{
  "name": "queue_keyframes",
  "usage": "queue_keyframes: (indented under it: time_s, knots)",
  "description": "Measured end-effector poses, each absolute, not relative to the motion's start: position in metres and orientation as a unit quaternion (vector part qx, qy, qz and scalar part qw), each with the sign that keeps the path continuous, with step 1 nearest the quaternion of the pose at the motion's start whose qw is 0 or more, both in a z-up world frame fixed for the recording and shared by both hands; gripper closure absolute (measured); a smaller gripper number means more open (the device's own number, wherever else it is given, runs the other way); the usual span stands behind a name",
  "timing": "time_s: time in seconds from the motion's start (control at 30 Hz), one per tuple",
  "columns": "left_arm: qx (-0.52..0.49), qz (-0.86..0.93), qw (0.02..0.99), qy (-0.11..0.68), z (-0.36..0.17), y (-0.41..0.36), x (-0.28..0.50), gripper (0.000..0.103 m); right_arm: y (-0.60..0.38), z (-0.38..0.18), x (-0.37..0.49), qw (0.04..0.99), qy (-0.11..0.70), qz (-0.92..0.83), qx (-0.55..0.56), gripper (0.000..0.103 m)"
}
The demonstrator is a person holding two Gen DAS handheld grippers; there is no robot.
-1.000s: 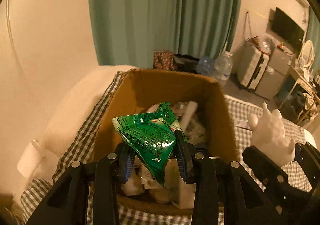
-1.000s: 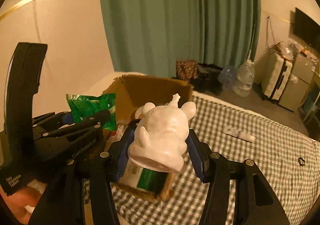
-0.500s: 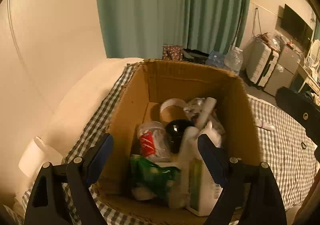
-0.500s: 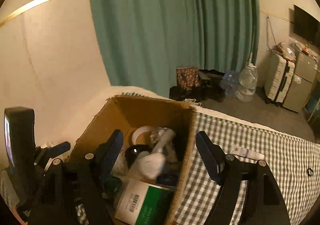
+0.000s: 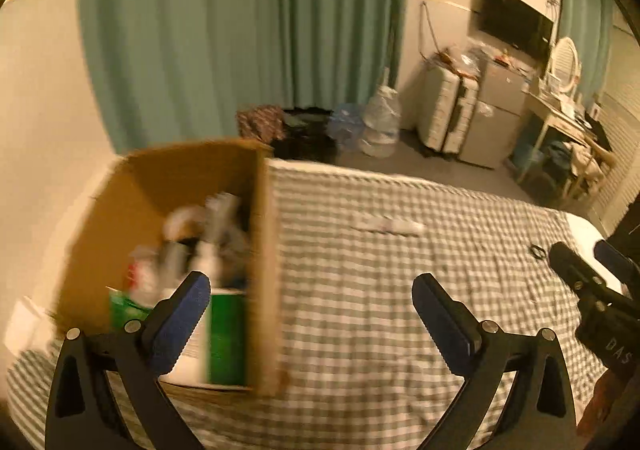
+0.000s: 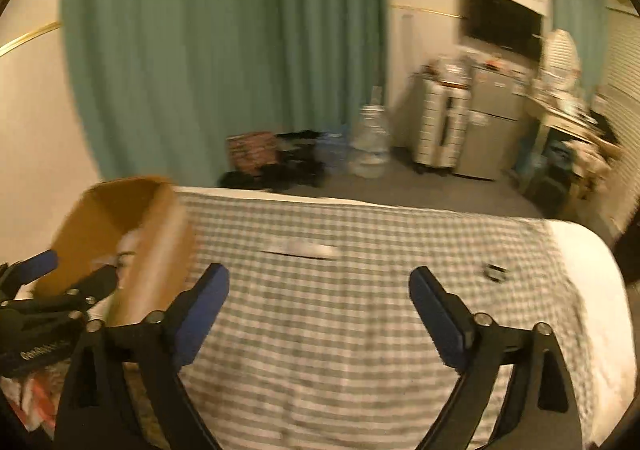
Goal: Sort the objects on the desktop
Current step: 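Grasp the white cream tube with left tool while right tool grasps black hair tie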
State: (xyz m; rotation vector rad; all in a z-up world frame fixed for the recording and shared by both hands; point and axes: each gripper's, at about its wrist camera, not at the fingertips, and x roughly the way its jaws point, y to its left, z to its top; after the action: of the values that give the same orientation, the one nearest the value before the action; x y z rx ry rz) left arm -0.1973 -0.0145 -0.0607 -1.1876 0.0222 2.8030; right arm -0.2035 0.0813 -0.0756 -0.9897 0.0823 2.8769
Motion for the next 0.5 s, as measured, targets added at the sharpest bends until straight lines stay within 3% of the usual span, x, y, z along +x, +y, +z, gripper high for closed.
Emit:
queue_keyframes:
  time_s: [0.23,0.5]
  knots:
    - [-0.442,0.896,0.041,-0.003,-0.112,0.050,-0.235,0.000,0.206,-0.130,-0.192,0.162,0.105,0.919,-0.343,0.008]
    - [-0.480,0.877,0.007,-0.003,-0.177,0.087,-0.306,0.000,0.282,-0.201,-0.231,0.191,0.183,0.892,-0.368,0.009]
